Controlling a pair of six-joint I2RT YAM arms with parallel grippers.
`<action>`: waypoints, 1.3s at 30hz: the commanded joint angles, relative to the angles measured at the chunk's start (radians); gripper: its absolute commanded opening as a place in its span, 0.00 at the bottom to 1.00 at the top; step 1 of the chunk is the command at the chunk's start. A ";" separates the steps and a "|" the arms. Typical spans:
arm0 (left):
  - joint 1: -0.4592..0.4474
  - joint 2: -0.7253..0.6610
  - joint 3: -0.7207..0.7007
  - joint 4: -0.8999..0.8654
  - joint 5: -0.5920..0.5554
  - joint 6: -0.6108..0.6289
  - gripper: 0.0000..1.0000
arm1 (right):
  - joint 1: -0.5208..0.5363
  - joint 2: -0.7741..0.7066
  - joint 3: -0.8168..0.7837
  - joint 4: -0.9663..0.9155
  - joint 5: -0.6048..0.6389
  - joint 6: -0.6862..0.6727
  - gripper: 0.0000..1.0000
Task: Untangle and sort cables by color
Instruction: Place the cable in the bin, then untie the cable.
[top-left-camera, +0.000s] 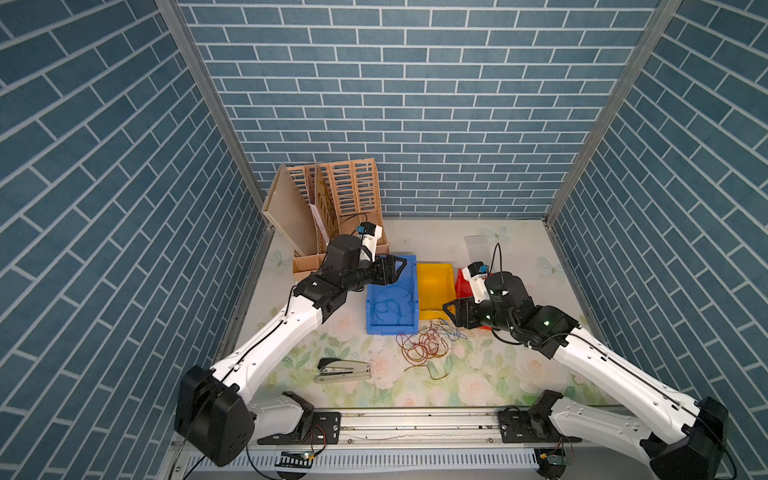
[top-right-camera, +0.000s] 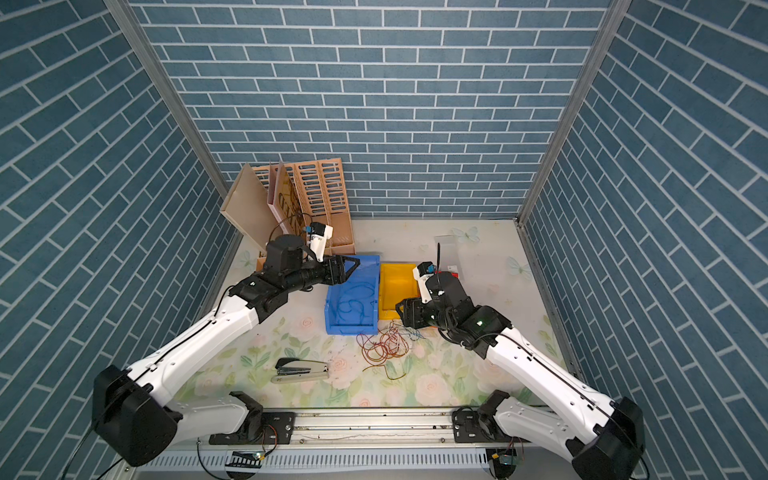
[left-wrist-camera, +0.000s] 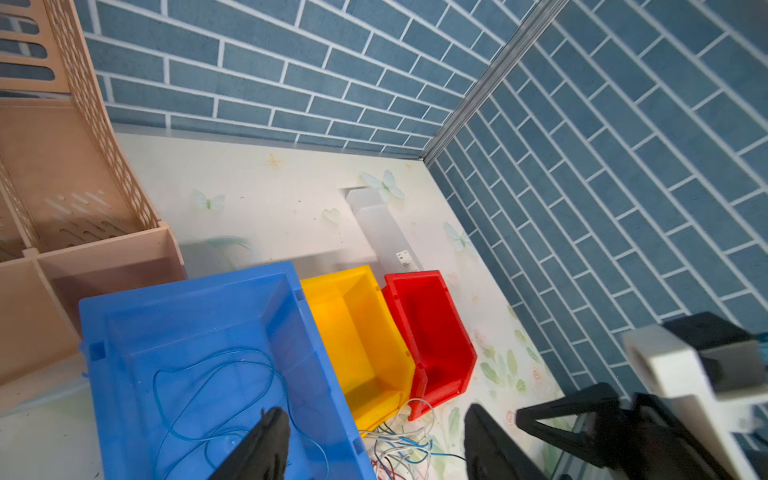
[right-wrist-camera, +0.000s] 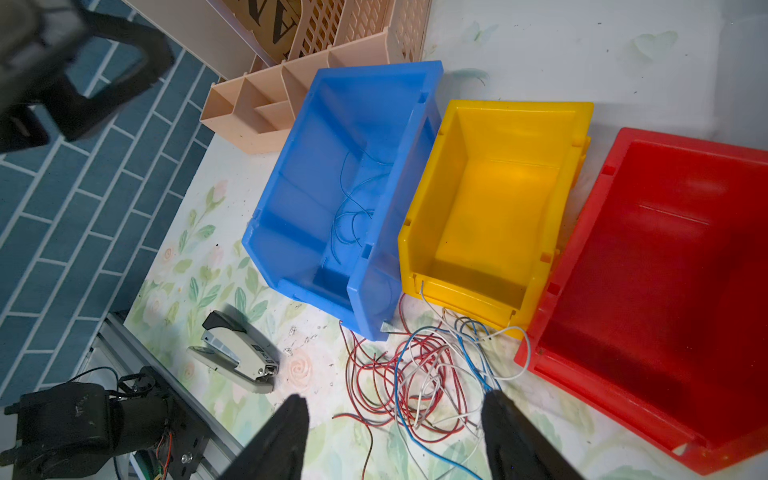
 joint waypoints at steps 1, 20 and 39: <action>-0.020 -0.042 -0.044 0.014 0.008 -0.038 0.72 | -0.001 0.019 0.030 -0.043 -0.022 0.023 0.69; -0.416 -0.072 -0.318 0.141 -0.206 -0.159 0.72 | -0.098 0.019 -0.128 -0.103 -0.072 -0.126 0.61; -0.429 -0.145 -0.297 0.046 -0.278 -0.096 0.74 | -0.093 0.110 -0.096 -0.066 -0.195 -0.329 0.59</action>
